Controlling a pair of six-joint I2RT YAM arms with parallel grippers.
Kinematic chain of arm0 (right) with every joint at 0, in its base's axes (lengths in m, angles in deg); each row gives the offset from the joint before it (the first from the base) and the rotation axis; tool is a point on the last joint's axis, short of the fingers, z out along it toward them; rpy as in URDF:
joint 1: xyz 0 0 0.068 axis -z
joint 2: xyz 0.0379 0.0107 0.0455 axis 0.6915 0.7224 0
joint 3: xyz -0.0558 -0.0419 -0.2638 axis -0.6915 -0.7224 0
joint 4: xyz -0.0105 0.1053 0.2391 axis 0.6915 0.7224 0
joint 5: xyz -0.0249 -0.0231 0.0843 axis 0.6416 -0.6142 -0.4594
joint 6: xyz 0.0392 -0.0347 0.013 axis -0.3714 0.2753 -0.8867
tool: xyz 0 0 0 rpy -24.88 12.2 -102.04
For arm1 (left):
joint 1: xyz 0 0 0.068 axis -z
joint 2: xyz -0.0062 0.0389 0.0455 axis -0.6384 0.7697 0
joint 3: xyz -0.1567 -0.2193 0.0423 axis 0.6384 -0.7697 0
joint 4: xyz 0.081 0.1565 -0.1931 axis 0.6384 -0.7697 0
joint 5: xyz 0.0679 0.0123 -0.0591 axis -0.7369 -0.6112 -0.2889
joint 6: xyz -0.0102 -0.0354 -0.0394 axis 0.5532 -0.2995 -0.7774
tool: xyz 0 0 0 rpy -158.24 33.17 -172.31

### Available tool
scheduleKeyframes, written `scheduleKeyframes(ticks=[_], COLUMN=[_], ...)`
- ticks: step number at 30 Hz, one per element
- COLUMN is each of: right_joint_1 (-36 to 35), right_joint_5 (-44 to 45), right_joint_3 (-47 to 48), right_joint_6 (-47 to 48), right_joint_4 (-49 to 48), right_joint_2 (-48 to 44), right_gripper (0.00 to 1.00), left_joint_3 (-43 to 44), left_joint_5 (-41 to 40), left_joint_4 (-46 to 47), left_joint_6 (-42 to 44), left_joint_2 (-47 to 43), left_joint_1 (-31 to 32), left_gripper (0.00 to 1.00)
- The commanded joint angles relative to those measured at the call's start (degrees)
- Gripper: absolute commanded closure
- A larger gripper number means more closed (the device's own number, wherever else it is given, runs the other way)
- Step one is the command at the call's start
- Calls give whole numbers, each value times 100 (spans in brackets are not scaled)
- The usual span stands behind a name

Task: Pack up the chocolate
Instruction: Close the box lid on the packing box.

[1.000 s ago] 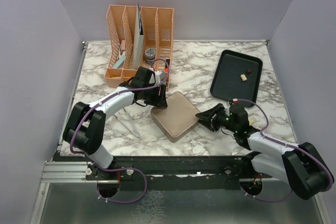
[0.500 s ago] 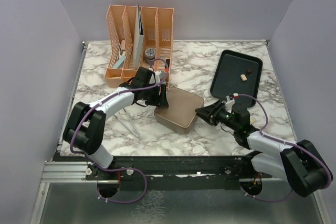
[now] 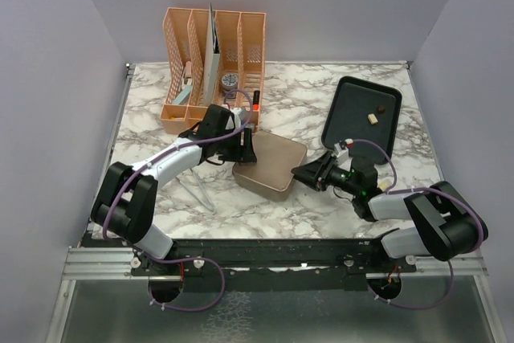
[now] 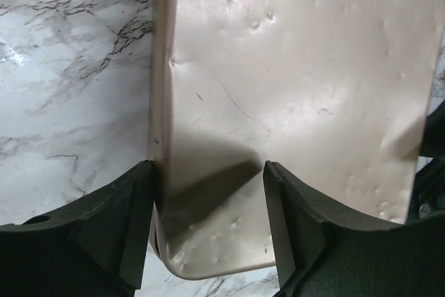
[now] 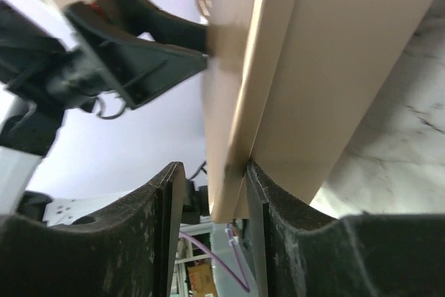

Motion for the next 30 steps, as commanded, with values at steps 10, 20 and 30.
scheduleKeyframes(ticks=[10, 20, 30], right_joint_1=[-176, -172, -175], right_joint_5=[-75, 426, 340], right_joint_3=[5, 1026, 979], right_joint_6=[-1128, 982, 798], right_joint_4=[-2387, 2142, 2405], right_joint_2=[52, -1279, -1419], right_gripper=[53, 65, 59], left_joint_3=[-181, -126, 6], left_joint_5=[1731, 1740, 1649], left_joint_4=[351, 475, 395], left_joint_6=[-786, -1137, -1198], left_joint_2=[-338, -600, -616], left_joint_1=[893, 1003, 1009], left_gripper=[29, 26, 36])
